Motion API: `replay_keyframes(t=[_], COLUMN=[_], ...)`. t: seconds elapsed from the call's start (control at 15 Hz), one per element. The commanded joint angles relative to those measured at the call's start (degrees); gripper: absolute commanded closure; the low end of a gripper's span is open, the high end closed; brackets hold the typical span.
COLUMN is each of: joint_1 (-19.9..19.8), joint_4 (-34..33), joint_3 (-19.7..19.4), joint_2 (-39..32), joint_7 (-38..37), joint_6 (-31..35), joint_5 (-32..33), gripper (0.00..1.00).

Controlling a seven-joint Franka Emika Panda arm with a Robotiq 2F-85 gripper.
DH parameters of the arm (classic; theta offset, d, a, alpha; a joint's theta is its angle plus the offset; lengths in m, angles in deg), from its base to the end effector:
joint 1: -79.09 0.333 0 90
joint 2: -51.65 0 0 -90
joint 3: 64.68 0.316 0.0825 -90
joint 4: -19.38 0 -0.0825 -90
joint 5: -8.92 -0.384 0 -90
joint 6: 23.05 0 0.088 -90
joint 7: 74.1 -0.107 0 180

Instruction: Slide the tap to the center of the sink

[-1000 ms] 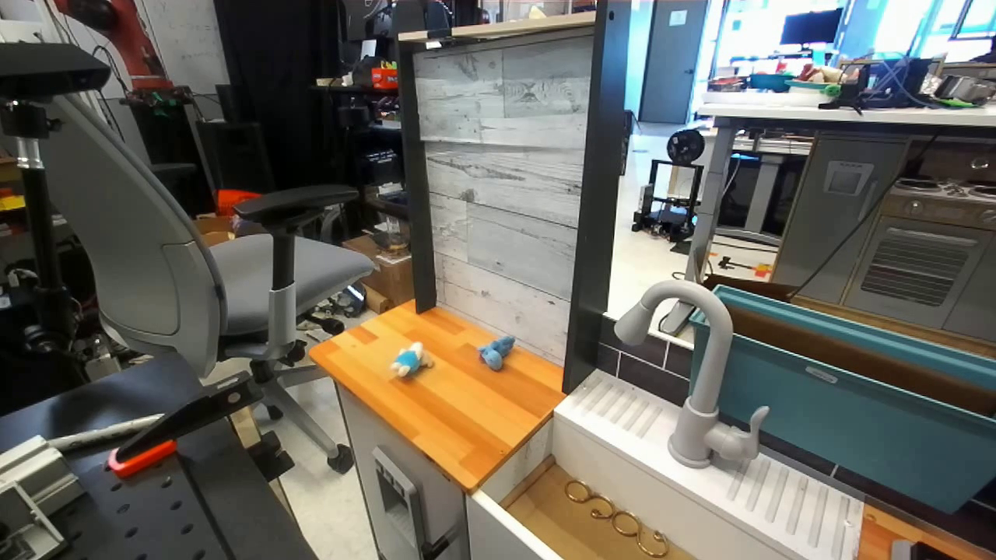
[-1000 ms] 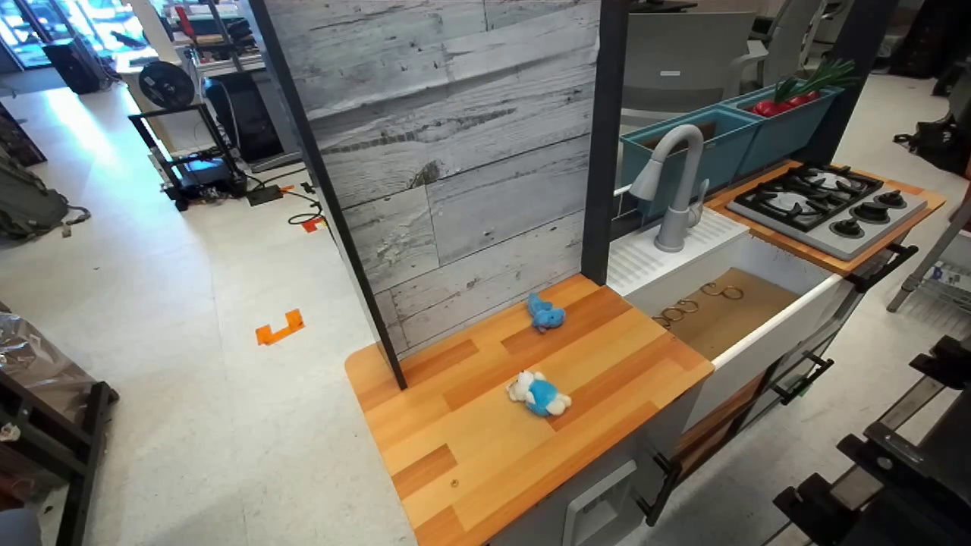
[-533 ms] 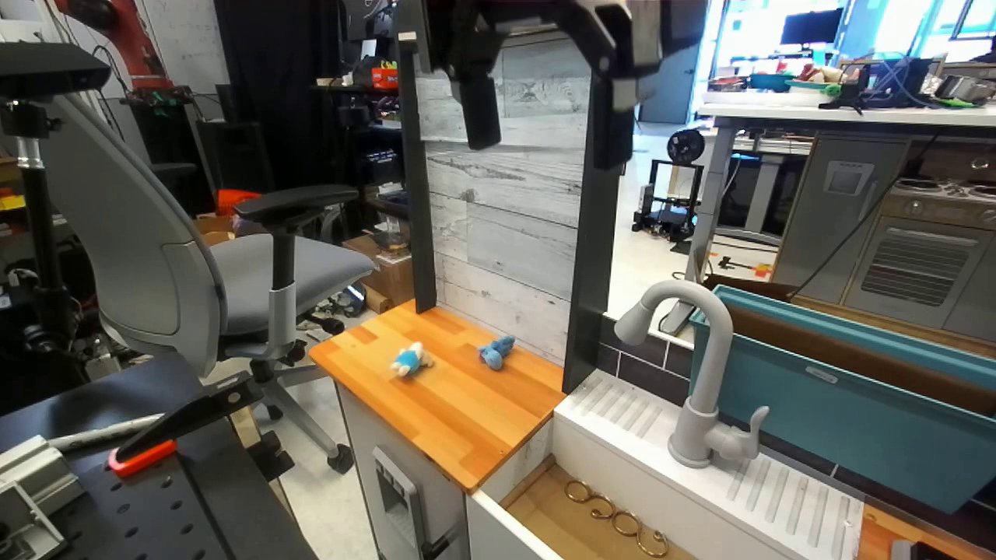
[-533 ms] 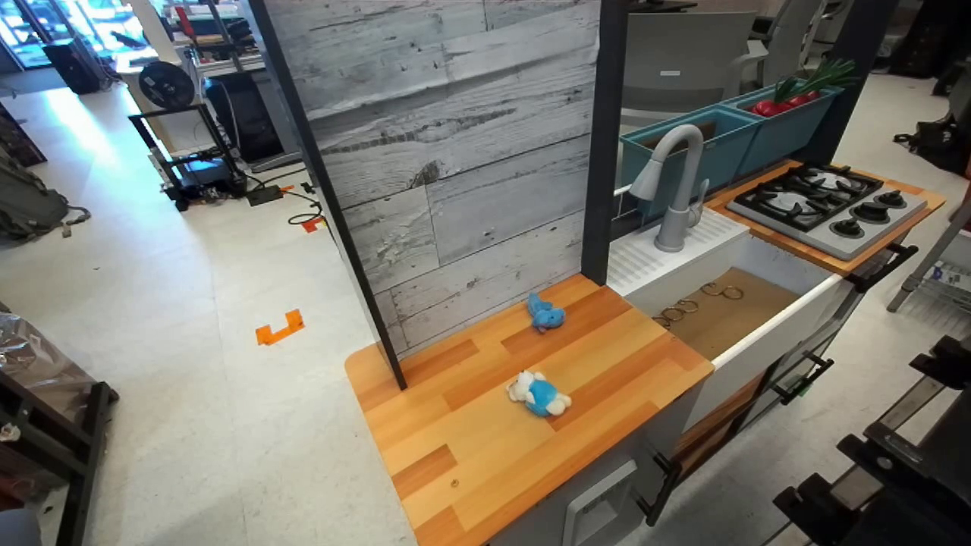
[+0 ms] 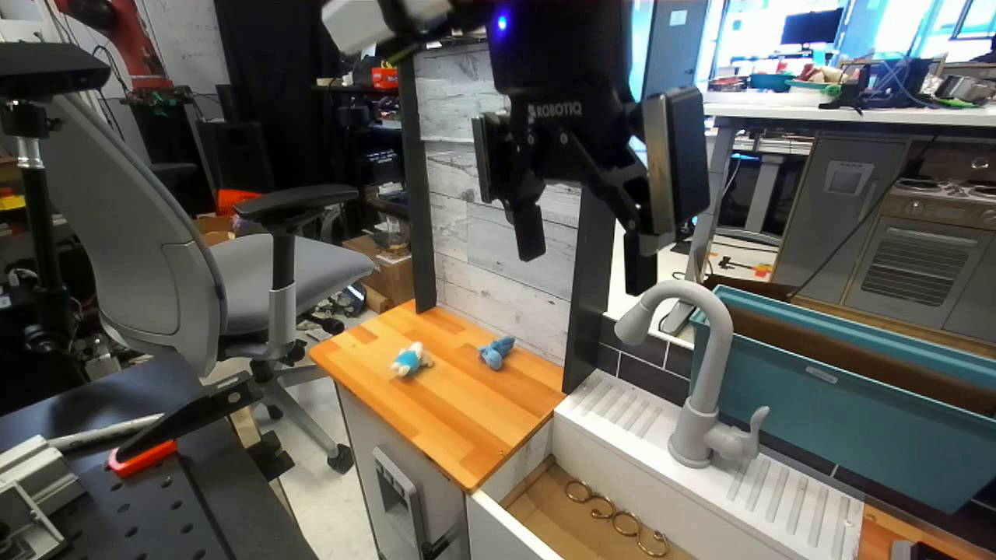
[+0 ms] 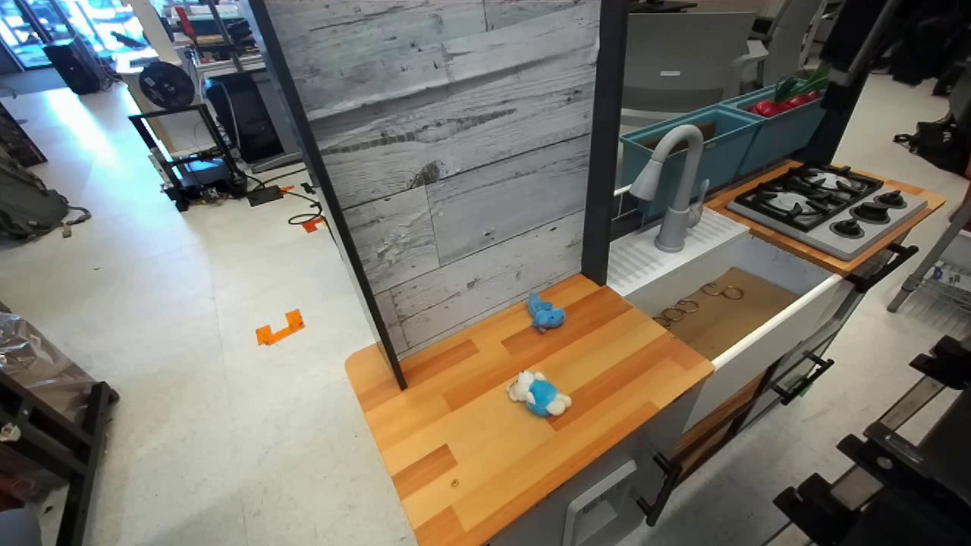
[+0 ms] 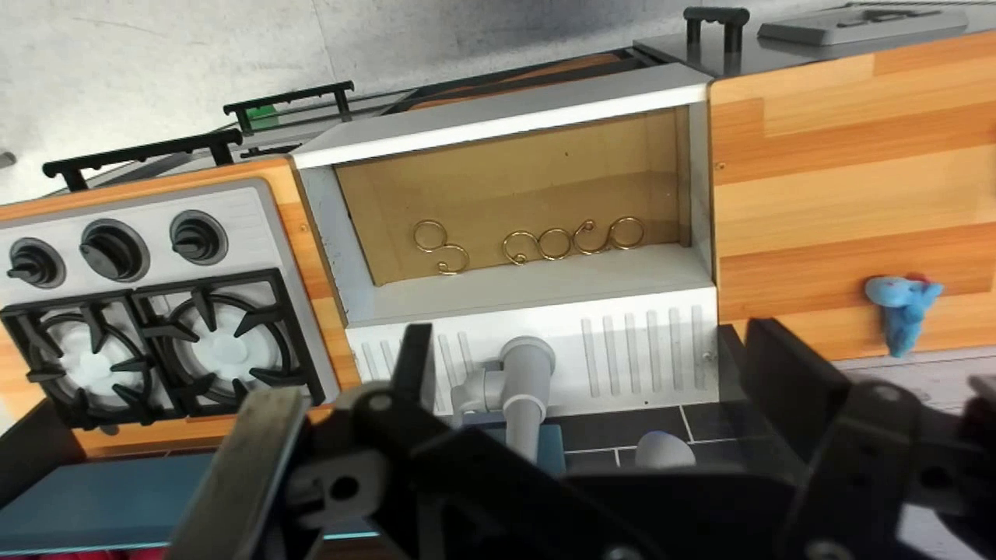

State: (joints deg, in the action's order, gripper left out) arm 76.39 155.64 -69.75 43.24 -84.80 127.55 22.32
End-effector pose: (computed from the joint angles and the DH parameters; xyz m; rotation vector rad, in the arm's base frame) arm 0.5113 -0.0644 0.2705 2.9966 -0.1840 0.1591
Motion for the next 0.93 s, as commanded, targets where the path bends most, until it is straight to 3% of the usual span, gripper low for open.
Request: replay_keyframes(t=[0.0,0.4,0.87], joint_1=[1.52,5.52,7.94], joint_4=[-4.33,-12.08,-24.27], joint_3=[-1.84,-4.68,-5.00], joint_2=[-7.42,-19.43,-30.80], joint_7=[-6.25,-9.01,-9.41], joint_6=[4.61,12.71,15.31], joint_5=[2.63,0.28,-6.67], gripper=[0.00,0.00,0.00])
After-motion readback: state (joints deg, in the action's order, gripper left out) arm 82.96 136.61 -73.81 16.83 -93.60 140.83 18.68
